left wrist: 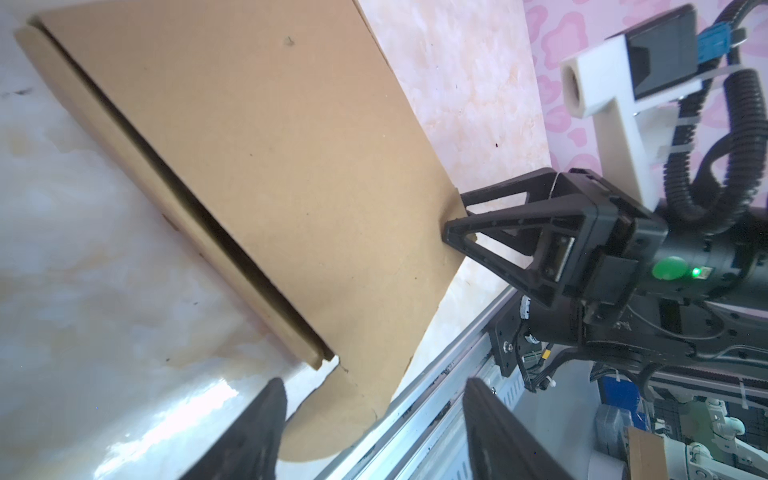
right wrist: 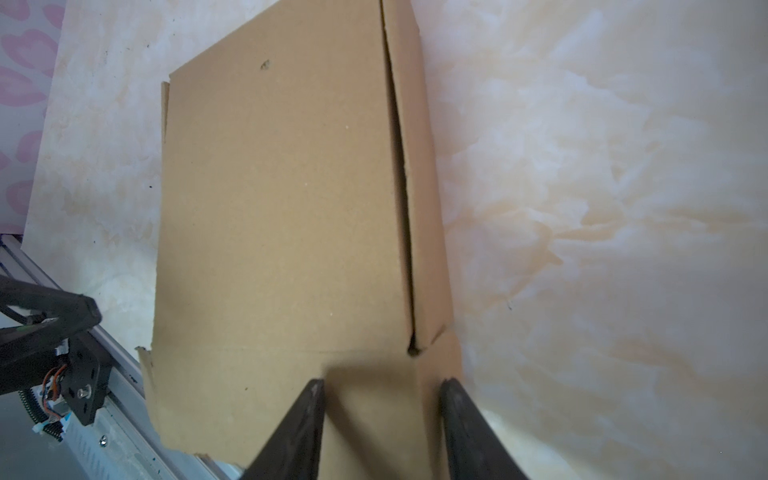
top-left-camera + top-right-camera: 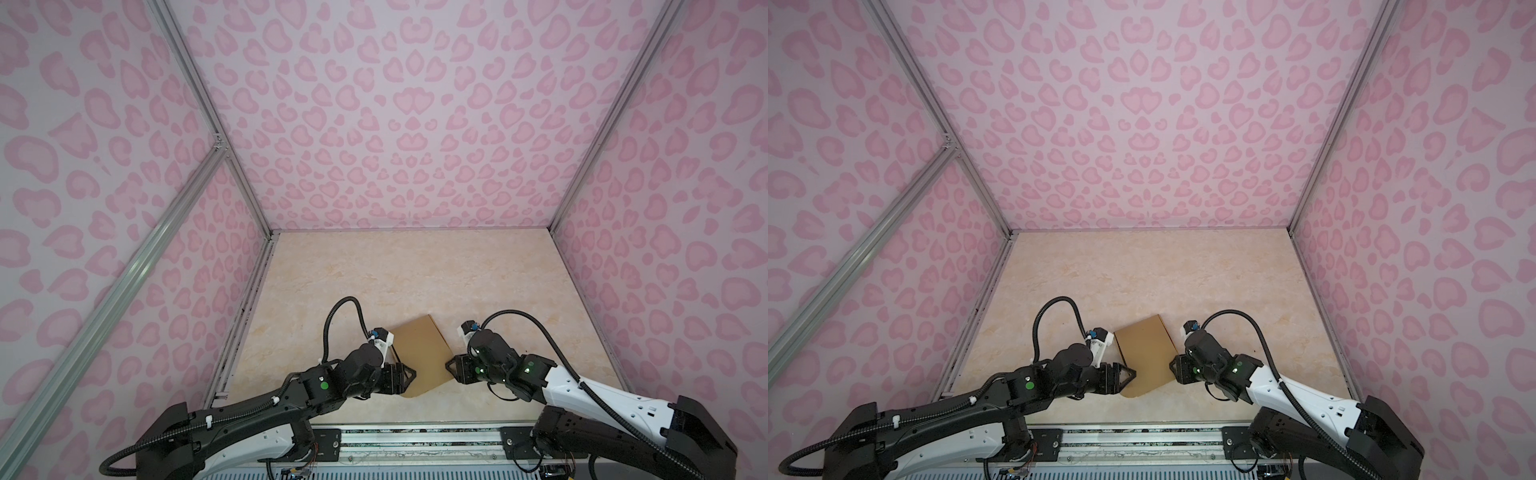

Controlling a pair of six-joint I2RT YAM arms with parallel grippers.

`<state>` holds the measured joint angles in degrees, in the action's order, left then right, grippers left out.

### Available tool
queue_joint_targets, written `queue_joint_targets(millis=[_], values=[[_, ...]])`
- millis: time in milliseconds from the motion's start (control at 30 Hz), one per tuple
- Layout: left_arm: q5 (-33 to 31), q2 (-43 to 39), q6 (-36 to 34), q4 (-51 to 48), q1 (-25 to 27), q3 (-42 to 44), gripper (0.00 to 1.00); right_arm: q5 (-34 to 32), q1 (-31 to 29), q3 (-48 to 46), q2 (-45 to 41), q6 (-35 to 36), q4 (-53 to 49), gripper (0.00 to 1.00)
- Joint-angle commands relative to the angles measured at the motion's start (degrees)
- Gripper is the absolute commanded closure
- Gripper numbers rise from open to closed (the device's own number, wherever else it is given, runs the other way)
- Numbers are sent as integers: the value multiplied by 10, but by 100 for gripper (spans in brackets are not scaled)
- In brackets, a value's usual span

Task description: Fold the paper box

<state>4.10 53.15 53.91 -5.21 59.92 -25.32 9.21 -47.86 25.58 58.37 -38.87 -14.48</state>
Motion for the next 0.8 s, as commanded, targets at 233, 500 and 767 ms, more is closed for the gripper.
queue_joint_targets(millis=[233,500,767], values=[[50,28,52,65,4,11,30,2,0,2,-1,-9,3,54],[41,34,68,77,12,35,30,6,-2,6,4,-11,5,55],[35,65,59,82,12,32,30,11,-3,6,-3,-16,3,55]])
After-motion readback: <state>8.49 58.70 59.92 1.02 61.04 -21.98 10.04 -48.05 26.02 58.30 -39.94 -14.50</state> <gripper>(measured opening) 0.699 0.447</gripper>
